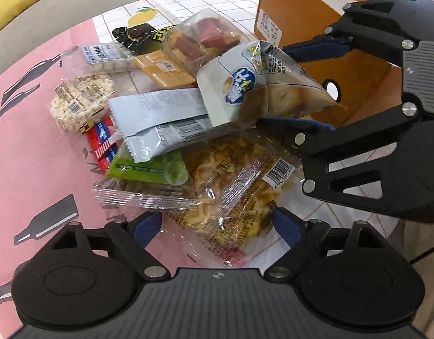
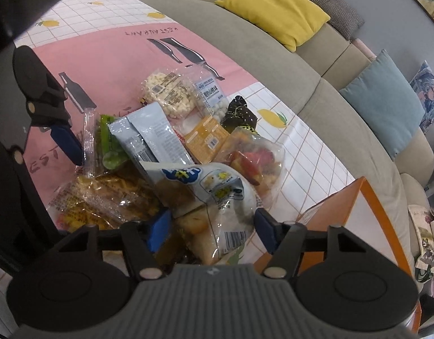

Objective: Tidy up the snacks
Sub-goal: 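Reach the right tool into the pile and grasp the white bread bag, then grasp the clear bag of yellow crackers with the left tool while the right tool lifts the bread bag, then lower both held bags into the orange box and open both tools, then move the right tool to the red-capped cola bottle and grasp it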

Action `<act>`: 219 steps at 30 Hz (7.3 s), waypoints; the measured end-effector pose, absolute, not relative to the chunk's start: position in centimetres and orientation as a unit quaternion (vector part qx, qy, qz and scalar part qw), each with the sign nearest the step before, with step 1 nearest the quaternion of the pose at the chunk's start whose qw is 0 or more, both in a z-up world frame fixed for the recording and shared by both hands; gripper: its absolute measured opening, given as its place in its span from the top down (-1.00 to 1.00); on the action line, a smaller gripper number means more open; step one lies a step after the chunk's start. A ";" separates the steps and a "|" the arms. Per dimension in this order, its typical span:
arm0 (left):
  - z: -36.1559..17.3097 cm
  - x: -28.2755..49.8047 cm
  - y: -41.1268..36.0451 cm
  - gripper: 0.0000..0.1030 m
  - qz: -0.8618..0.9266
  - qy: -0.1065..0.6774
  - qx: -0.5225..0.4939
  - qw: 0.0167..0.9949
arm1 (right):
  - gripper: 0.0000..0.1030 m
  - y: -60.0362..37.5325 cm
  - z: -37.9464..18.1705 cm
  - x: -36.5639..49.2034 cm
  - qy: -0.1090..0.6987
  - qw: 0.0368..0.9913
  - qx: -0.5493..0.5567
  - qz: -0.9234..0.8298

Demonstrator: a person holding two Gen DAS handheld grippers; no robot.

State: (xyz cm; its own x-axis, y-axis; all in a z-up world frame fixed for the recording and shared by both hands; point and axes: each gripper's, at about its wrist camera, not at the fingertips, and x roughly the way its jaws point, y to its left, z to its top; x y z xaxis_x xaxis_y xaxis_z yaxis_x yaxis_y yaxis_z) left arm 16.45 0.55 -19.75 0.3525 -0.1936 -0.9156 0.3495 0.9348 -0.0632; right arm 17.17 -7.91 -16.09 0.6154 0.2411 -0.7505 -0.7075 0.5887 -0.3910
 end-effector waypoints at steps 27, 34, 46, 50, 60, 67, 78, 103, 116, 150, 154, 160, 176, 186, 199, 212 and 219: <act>-18.3 13.2 1.4 -0.15 -0.130 0.525 0.052 0.839 | 0.68 -15.2 -12.5 13.8 0.461 0.871 -0.020 0.165; -15.5 11.3 2.8 -0.10 -0.112 0.518 -0.008 0.848 | 0.69 -16.1 -11.6 13.2 0.473 0.866 0.026 0.158; -7.9 9.8 3.8 -0.07 -0.090 0.456 -0.067 0.883 | 0.70 -19.1 -7.5 11.2 0.434 0.886 0.077 0.147; -5.2 10.4 3.1 -0.07 -0.113 0.443 -0.087 0.885 | 0.71 -20.8 -4.8 11.3 0.407 0.899 0.082 0.140; -1.2 15.7 -2.8 -0.06 -0.191 0.445 -0.099 0.870 | 0.72 -26.4 -0.8 14.2 0.378 0.917 0.097 0.088; -1.2 20.0 -7.8 -0.05 -0.213 0.459 -0.073 0.859 | 0.72 -29.6 -1.0 17.4 0.380 0.918 0.106 0.040; -6.3 24.8 -14.3 -0.05 -0.199 0.526 0.049 0.825 | 0.72 -32.0 -6.3 21.8 0.454 0.887 0.083 0.011; -11.5 26.3 -19.7 0.00 -0.247 0.567 0.202 0.760 | 0.73 -31.1 -12.6 23.8 0.554 0.830 0.047 0.051; -10.5 25.9 -18.6 -0.34 -0.245 0.574 0.209 0.753 | 0.59 -30.5 -12.7 23.8 0.568 0.819 0.064 0.051; -7.1 22.6 -4.6 -0.42 -0.122 0.517 -0.006 0.847 | 0.63 -24.7 -12.0 25.9 0.536 0.831 0.128 0.074; -7.7 22.0 -3.9 -0.42 -0.120 0.517 -0.003 0.847 | 0.62 -24.0 -11.3 25.3 0.530 0.838 0.109 0.072; -7.6 20.4 -2.5 -0.42 -0.127 0.495 0.003 0.860 | 0.57 -23.5 -8.5 22.3 0.483 0.869 0.079 0.067; -7.5 13.2 5.5 -0.45 -0.107 0.434 -0.018 0.894 | 0.18 -16.1 -5.7 13.4 0.370 0.916 0.098 0.119; -10.2 11.4 8.4 -0.45 -0.095 0.445 -0.046 0.889 | 0.09 -11.0 -9.2 11.7 0.403 0.906 0.023 0.131; -15.4 13.4 7.1 -0.48 -0.117 0.451 0.024 0.884 | 0.11 -10.4 -15.5 13.9 0.451 0.887 0.001 0.097; -19.3 16.1 4.7 -0.55 -0.128 0.431 0.132 0.884 | 0.21 -10.7 -18.8 16.4 0.446 0.892 -0.002 0.068; -20.4 17.0 4.0 -0.43 -0.124 0.437 0.160 0.876 | 0.25 -10.7 -19.8 17.5 0.448 0.892 0.003 0.064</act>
State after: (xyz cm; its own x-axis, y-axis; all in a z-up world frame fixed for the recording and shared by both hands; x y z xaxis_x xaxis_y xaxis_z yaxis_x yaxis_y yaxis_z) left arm 16.95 3.96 -20.42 0.5871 -0.0784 -0.8057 0.3580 0.9178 0.1715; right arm 17.47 -10.73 -19.82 0.5906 0.1163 -0.7985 -0.1116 0.9918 0.0619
